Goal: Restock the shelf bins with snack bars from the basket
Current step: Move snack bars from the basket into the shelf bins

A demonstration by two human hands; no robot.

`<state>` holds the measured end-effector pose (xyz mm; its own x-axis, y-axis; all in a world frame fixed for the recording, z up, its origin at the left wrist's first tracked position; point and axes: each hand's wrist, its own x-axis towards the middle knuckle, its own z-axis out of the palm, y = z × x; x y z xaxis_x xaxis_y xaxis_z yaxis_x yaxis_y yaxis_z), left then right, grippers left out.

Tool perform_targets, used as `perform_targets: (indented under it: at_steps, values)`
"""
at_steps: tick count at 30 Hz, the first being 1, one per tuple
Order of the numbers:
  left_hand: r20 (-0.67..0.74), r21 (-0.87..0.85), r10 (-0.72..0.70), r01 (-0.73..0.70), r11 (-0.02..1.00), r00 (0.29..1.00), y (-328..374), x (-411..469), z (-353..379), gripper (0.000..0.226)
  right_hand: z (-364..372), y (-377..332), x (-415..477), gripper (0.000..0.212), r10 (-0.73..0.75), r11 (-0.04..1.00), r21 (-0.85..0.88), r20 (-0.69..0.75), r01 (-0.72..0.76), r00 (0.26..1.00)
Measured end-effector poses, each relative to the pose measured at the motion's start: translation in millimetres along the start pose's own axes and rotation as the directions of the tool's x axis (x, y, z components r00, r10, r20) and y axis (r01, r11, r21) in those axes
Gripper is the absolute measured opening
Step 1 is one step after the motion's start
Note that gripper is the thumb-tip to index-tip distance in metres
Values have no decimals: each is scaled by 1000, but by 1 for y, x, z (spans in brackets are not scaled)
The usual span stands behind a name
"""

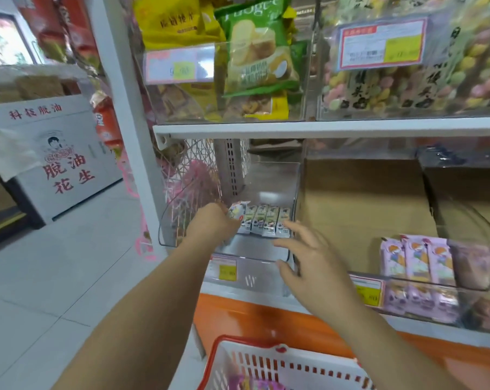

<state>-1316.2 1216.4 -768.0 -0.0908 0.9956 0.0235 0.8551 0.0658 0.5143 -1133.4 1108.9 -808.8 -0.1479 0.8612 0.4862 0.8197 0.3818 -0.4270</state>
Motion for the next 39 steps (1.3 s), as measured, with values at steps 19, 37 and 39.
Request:
perform_targets:
  at_steps: [19, 37, 39]
  values:
    - [196, 542, -15, -95, 835, 981, -18, 35, 29, 14, 10, 3, -5, 21, -62, 997, -43, -81, 59, 995]
    - [-190, -302, 216, -267, 915, 958, -101, -206, 156, 15, 35, 51, -144, 23, 96, 981, -191, 580, 20, 809]
    - [-30, -249, 255, -255, 934, 966, -116, -218, 183, 17, 44, 70, -166, 24, 241, 962, -266, 704, -67, 668]
